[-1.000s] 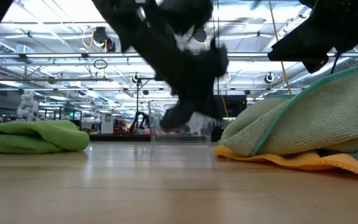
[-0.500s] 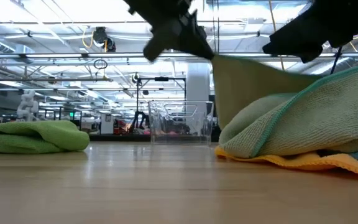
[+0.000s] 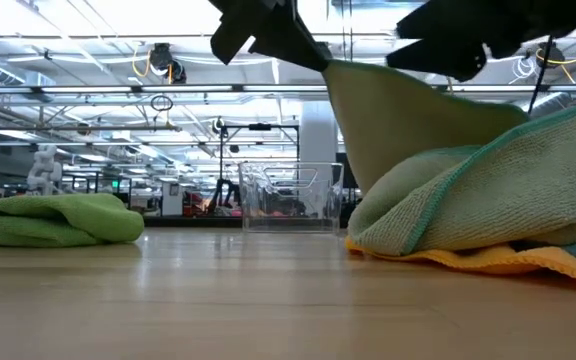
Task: Fold microfiber towels
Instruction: Fold the left light green towel
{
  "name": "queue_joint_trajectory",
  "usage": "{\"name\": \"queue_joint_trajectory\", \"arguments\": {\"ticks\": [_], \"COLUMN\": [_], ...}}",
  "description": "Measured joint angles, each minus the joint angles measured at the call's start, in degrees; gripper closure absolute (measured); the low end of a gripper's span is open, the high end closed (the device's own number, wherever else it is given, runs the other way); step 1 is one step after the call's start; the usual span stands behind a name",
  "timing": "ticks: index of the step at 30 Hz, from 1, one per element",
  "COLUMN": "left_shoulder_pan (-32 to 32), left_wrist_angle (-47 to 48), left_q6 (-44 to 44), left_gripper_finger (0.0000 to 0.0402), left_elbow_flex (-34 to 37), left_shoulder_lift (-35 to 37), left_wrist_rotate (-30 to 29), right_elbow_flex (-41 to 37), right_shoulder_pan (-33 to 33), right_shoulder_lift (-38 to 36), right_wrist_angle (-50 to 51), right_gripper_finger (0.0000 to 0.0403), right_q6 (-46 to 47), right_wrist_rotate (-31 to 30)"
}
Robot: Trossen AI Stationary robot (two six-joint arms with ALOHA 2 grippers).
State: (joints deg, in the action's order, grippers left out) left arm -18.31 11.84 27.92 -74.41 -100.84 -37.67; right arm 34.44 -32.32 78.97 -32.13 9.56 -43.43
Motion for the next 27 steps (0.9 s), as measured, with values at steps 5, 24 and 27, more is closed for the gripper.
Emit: {"name": "queue_joint_trajectory", "arguments": {"ticks": [5,24,27], "left_shoulder_pan": [-0.5,-1.8,-1.7], "left_wrist_angle": [0.2,-1.7,-1.1], "left_q6": [-1.1,-3.9,-5.5], "left_gripper_finger": [0.04,0.0378,0.0353], "left_elbow_flex": [0.0,0.0,0.0], "left_shoulder_lift": [0.0,0.0,0.0], "left_wrist_rotate": [0.0,4.5,5.8], "right_elbow_flex": [6.6,9.4,9.4], "right_shoulder_pan": [1.2,1.1,1.1], "right_shoulder_lift": [6.4,7.7,7.7], "right_wrist_angle": [5.6,12.6,11.9], "right_gripper_finger": [0.0123,0.0389,0.0398], "right_q6": [-0.2,0.0,-1.1], "right_wrist_rotate": [-3.5,-4.5,-4.3]}}
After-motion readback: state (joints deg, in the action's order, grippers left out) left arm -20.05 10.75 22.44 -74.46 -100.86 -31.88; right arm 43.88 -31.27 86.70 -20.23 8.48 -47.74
